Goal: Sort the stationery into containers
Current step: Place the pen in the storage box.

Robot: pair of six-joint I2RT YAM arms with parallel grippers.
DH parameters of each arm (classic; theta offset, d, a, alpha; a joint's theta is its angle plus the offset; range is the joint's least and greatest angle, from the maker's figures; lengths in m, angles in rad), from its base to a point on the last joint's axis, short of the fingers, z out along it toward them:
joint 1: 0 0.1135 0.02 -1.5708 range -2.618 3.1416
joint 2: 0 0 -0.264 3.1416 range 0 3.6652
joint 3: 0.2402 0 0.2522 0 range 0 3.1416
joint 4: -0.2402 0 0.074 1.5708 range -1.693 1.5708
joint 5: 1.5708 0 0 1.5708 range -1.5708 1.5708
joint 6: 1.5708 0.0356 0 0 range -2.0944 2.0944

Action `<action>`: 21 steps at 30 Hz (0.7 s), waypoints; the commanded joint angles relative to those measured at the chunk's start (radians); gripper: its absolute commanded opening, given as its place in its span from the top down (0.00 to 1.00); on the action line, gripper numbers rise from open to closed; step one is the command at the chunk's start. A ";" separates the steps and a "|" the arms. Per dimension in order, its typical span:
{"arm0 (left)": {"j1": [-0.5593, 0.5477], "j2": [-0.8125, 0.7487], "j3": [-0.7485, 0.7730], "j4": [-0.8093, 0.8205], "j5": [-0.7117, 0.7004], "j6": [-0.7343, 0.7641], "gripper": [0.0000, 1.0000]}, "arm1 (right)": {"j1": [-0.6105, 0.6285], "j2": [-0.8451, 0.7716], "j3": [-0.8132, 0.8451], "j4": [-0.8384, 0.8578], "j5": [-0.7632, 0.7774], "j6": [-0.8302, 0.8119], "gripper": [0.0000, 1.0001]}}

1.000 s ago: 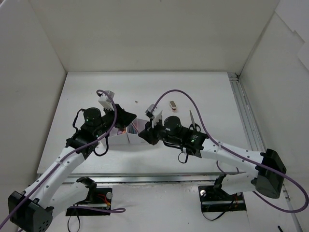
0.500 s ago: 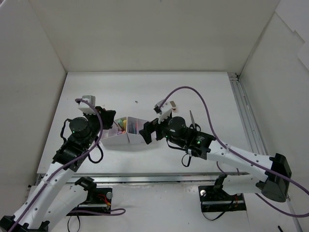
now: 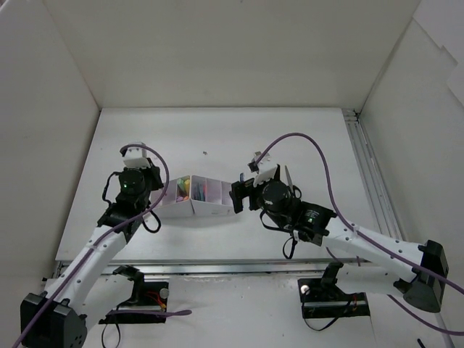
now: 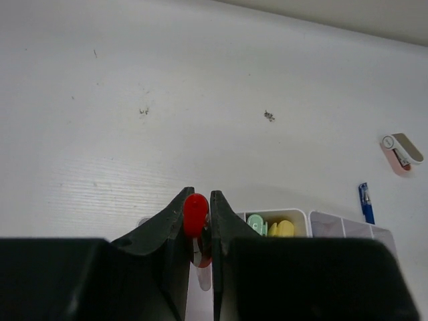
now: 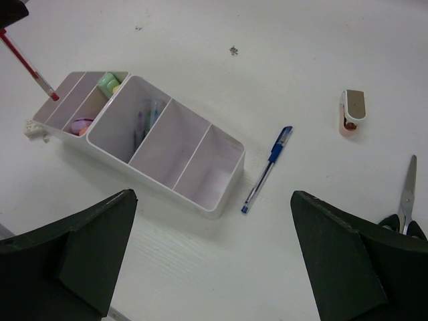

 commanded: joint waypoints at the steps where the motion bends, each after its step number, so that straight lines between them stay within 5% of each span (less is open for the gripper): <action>1: 0.011 0.045 -0.011 0.176 -0.011 0.016 1.00 | -0.017 -0.004 -0.001 0.042 0.067 0.007 0.02; 5: 0.011 0.111 -0.005 0.165 -0.011 0.005 1.00 | -0.106 0.039 -0.013 0.036 0.047 0.077 0.02; 12: 0.011 0.148 0.038 0.032 -0.012 -0.032 0.38 | -0.215 0.234 0.077 -0.039 -0.048 0.160 0.02; 16: 0.011 0.093 0.052 -0.023 -0.012 -0.048 0.22 | -0.272 0.354 0.128 -0.058 -0.114 0.212 0.02; 18: 0.011 0.047 0.062 -0.063 -0.017 -0.056 0.01 | -0.284 0.401 0.153 -0.076 -0.128 0.248 0.02; 21: 0.011 -0.011 0.093 -0.166 -0.005 -0.065 0.00 | -0.297 0.508 0.214 -0.110 -0.153 0.283 0.03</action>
